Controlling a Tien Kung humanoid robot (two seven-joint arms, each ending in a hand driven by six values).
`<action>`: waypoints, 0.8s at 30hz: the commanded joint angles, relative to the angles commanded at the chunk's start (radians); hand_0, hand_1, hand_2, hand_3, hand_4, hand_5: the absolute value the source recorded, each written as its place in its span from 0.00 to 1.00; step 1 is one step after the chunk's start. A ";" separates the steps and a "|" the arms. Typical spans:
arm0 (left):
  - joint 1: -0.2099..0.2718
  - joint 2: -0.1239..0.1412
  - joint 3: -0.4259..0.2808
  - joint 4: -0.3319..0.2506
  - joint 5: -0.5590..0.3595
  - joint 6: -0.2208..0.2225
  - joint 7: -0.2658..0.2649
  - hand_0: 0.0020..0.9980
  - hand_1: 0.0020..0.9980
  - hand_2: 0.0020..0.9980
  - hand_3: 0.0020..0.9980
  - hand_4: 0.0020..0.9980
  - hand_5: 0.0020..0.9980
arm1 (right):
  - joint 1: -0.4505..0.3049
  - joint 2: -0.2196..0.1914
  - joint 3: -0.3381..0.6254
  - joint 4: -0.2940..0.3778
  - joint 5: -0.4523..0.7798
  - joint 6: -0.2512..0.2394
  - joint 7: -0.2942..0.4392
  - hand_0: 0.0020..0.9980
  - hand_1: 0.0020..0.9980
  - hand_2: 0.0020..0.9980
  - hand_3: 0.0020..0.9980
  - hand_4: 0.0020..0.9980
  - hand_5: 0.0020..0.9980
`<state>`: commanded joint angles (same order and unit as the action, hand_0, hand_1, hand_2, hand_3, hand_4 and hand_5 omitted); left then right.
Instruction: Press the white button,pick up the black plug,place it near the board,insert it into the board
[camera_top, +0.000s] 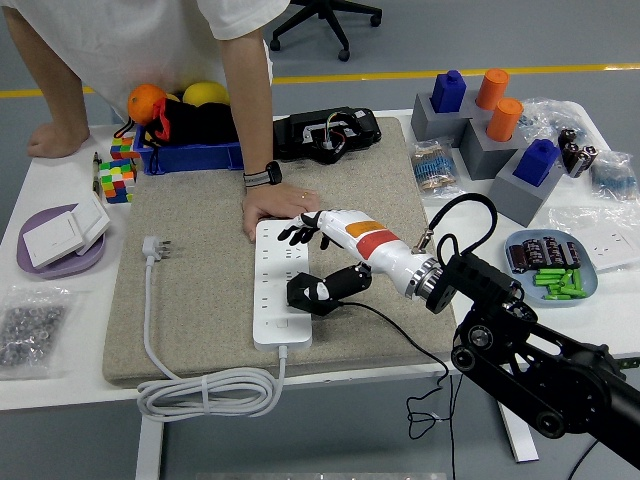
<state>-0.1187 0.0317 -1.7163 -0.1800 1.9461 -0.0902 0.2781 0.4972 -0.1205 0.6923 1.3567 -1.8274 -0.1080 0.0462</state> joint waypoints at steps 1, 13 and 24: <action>0.000 0.000 0.000 0.000 0.000 0.000 0.000 0.83 0.79 0.74 0.79 0.57 0.48 | -0.002 0.000 -0.001 -0.001 0.003 -0.003 0.003 0.44 0.56 0.56 0.60 0.94 0.14; 0.001 -0.001 -0.001 0.000 -0.001 0.001 -0.002 0.83 0.79 0.74 0.79 0.57 0.48 | -0.060 -0.023 0.000 -0.003 0.002 0.020 -0.005 0.48 0.52 0.52 0.58 0.73 0.00; 0.002 -0.003 -0.003 0.000 0.003 0.001 -0.003 0.83 0.79 0.74 0.79 0.57 0.48 | -0.085 -0.022 -0.003 -0.004 0.001 0.031 -0.012 0.53 0.57 0.58 0.59 0.77 0.00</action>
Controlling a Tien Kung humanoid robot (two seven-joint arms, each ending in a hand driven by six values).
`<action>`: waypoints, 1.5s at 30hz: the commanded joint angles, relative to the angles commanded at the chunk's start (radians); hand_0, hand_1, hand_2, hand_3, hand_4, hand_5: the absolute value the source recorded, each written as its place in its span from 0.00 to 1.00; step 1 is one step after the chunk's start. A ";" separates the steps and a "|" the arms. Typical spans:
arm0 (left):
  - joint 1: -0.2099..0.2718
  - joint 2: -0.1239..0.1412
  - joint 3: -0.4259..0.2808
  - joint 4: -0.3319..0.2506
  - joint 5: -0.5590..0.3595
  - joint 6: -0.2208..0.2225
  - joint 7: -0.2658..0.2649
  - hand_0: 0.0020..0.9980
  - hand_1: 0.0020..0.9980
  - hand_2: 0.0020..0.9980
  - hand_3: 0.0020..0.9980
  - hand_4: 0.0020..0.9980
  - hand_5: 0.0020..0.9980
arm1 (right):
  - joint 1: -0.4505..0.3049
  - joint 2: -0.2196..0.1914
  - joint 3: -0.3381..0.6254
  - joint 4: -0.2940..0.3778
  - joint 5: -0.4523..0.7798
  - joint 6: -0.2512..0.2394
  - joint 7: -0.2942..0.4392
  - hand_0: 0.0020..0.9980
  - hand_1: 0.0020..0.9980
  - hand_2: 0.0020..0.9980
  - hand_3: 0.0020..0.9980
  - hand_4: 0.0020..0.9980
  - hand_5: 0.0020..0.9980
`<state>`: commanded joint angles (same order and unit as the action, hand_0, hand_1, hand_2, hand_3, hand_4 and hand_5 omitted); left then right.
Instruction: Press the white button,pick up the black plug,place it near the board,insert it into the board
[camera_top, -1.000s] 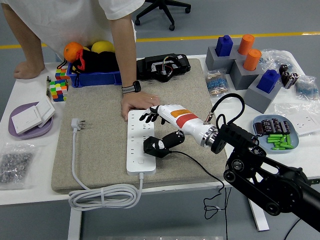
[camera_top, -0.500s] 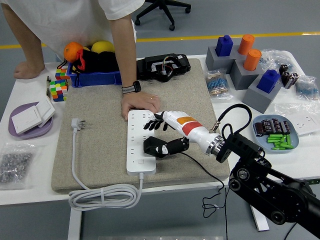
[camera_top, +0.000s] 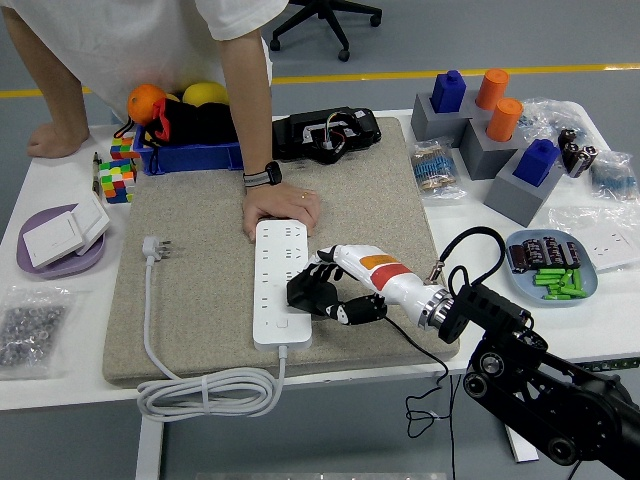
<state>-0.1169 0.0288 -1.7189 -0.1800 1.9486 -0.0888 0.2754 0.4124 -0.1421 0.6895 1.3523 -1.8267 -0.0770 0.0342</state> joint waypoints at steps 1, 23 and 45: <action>0.000 0.000 0.000 0.000 0.000 0.000 0.000 0.83 0.79 0.74 0.79 0.57 0.48 | -0.001 0.001 -0.001 -0.001 0.000 0.001 0.000 0.53 0.57 0.58 0.59 0.77 0.00; -0.002 0.001 0.000 0.000 -0.001 0.000 0.000 0.83 0.79 0.74 0.79 0.57 0.48 | 0.020 0.019 -0.055 -0.005 0.018 -0.008 0.013 0.65 0.65 0.62 0.60 0.78 0.00; 0.001 0.005 -0.001 0.000 0.003 -0.002 0.003 0.83 0.79 0.74 0.79 0.57 0.48 | 0.055 0.028 -0.101 0.027 0.029 0.003 0.017 0.64 0.64 0.61 0.59 0.78 0.00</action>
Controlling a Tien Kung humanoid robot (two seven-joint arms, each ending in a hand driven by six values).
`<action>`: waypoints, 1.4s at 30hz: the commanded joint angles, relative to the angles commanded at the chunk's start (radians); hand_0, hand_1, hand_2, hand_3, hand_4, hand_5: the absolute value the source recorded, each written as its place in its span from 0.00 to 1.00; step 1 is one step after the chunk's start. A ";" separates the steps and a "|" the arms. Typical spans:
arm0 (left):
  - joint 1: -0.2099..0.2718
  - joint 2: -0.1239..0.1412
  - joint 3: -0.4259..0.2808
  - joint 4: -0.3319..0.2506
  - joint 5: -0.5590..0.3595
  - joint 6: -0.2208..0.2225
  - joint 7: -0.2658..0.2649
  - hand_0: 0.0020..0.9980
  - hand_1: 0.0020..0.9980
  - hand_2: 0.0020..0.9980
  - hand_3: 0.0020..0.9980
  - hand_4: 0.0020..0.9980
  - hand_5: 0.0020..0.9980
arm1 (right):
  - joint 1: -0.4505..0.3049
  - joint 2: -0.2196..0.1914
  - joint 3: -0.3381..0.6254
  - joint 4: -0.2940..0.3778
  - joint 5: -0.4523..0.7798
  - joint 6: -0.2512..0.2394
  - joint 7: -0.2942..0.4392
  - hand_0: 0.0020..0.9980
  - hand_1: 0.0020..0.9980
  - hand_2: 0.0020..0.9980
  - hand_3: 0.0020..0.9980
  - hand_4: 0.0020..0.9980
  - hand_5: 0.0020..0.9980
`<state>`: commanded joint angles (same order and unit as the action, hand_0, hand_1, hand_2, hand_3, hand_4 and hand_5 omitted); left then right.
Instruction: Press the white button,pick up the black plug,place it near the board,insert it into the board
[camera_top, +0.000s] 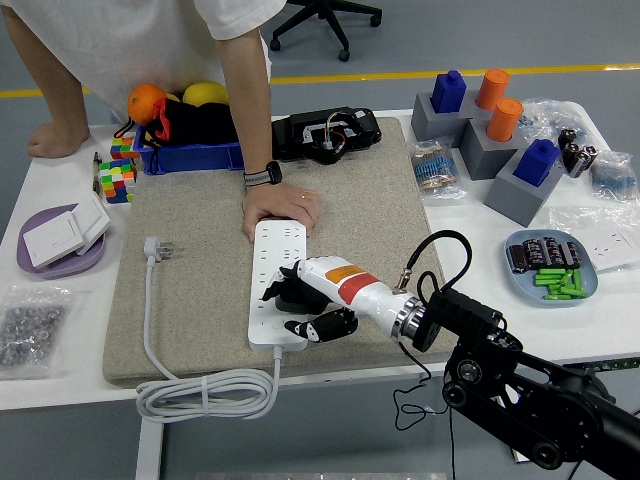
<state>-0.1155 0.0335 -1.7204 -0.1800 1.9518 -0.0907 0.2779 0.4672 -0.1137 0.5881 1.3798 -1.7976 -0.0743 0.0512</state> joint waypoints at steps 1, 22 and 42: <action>0.000 0.000 -0.001 0.000 0.002 0.000 0.000 0.83 0.79 0.74 0.79 0.57 0.48 | 0.001 0.001 -0.001 0.001 0.000 0.000 0.000 0.64 0.64 0.61 0.59 0.78 0.00; 0.000 -0.001 -0.007 0.000 -0.004 0.003 -0.002 0.83 0.79 0.74 0.79 0.57 0.48 | 0.026 0.006 -0.054 -0.015 0.017 0.004 0.001 0.63 0.64 0.60 0.59 0.78 0.00; -0.003 -0.003 -0.006 0.000 0.001 0.003 -0.003 0.83 0.79 0.74 0.79 0.57 0.48 | -0.009 -0.026 0.160 0.208 0.013 0.026 -0.015 0.63 0.64 0.60 0.59 0.79 0.00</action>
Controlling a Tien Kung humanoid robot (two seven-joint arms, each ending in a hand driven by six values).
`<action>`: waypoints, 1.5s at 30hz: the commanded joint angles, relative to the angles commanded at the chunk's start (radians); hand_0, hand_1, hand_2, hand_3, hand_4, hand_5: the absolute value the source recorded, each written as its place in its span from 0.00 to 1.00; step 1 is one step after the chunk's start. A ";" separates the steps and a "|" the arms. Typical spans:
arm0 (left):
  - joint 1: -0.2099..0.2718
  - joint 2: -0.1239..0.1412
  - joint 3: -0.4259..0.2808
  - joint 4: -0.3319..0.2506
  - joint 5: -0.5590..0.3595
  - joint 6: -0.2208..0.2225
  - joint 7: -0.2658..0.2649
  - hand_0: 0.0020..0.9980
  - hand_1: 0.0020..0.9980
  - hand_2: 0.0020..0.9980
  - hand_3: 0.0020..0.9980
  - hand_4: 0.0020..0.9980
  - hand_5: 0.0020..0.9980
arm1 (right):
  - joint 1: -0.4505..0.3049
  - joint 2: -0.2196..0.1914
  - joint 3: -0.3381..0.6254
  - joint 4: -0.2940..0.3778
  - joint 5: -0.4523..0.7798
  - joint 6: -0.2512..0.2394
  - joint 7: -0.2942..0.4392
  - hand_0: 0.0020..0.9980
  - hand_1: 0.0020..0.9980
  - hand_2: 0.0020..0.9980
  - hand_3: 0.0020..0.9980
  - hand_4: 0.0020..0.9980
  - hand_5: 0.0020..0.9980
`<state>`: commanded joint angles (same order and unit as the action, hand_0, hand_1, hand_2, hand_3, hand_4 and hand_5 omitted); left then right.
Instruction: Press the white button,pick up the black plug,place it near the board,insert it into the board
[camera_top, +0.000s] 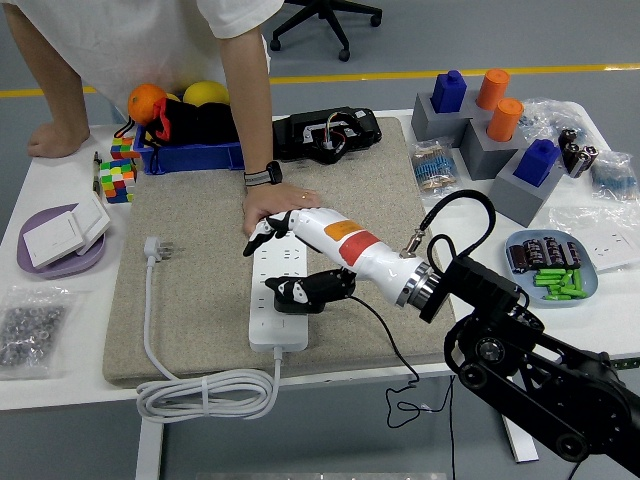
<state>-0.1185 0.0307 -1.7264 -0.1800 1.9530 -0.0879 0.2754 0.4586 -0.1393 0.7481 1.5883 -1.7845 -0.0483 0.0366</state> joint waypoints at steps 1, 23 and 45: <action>0.000 0.000 0.001 0.000 -0.002 0.000 0.000 0.83 0.79 0.74 0.79 0.57 0.48 | -0.009 -0.006 0.018 0.003 0.002 0.001 0.001 0.63 0.64 0.60 0.59 0.79 0.00; -0.007 -0.010 0.019 0.000 -0.013 0.003 -0.007 0.83 0.79 0.74 0.79 0.57 0.48 | -0.305 -0.087 0.512 0.026 0.058 0.032 -0.005 0.78 0.75 0.69 0.65 0.90 0.22; -0.018 -0.014 0.061 0.000 -0.029 -0.004 -0.014 0.83 0.79 0.74 0.79 0.57 0.48 | -0.447 0.006 0.792 0.059 0.117 -0.008 0.107 0.79 0.76 0.70 0.65 0.91 0.24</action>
<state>-0.1364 0.0169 -1.6653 -0.1800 1.9243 -0.0924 0.2609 0.0120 -0.1334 1.5401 1.6472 -1.6680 -0.0567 0.1434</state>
